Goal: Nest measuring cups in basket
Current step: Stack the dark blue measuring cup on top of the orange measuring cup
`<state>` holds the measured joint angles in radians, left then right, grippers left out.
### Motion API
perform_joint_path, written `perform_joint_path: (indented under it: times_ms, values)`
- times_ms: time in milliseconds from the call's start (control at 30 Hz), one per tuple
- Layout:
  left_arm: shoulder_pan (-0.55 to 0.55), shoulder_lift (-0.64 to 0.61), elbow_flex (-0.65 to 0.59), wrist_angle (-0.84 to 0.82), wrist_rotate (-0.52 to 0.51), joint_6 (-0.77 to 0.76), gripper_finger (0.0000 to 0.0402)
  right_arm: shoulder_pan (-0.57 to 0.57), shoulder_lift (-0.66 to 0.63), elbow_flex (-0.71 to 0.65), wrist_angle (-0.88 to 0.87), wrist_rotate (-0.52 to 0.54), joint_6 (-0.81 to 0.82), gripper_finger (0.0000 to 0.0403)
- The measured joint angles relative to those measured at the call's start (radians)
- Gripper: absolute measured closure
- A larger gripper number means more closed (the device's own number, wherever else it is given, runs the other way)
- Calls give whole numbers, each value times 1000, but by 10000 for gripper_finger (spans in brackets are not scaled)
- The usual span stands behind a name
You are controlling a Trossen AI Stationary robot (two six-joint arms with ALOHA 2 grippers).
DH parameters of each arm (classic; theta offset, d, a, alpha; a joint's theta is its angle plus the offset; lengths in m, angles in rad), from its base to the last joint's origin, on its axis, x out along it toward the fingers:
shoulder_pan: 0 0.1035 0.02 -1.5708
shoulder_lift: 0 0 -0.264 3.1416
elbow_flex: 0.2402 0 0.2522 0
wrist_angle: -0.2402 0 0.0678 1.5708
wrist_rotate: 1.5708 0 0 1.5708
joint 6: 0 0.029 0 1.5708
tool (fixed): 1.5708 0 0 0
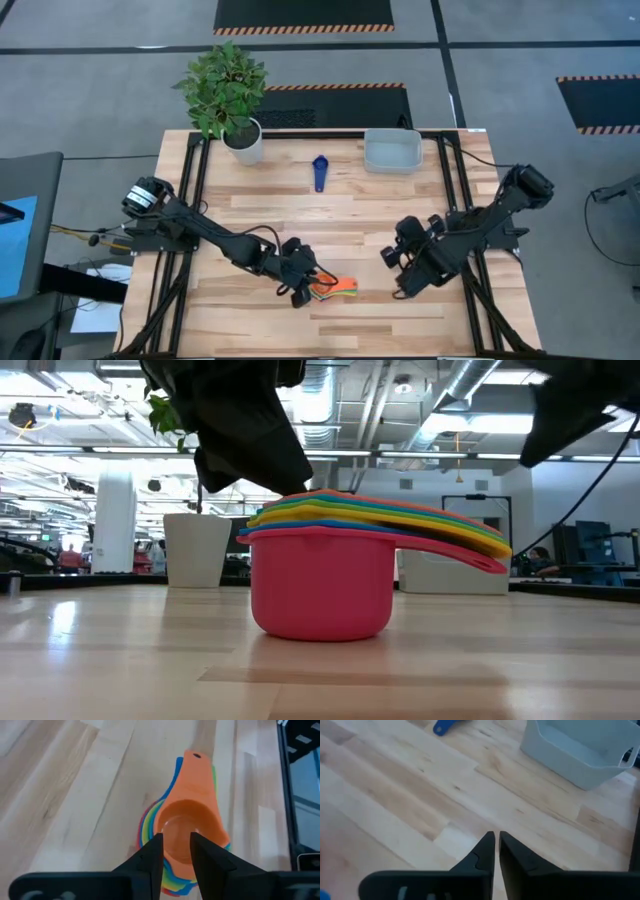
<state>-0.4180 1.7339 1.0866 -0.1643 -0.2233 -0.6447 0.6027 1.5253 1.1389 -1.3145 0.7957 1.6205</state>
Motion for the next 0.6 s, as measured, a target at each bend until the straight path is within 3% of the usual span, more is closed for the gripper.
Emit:
perform_joint_path:
  times_ms: [67, 233, 400, 600]
  values:
    - [-9, -9, 0, -8, -37, 24, 319, -50, 0, 0, 54, 25, -75, 340]
    - [-69, -77, -31, 39, -244, 92, 319, -230, 0, 0, 300, -3, -415, 308]
    - [-104, -206, -141, 51, -407, 108, 319, -465, 5, 0, 661, -187, -767, 268]
    - [-89, -382, -364, 49, -529, 26, 319, -753, 70, 5, 934, -377, -858, 240]
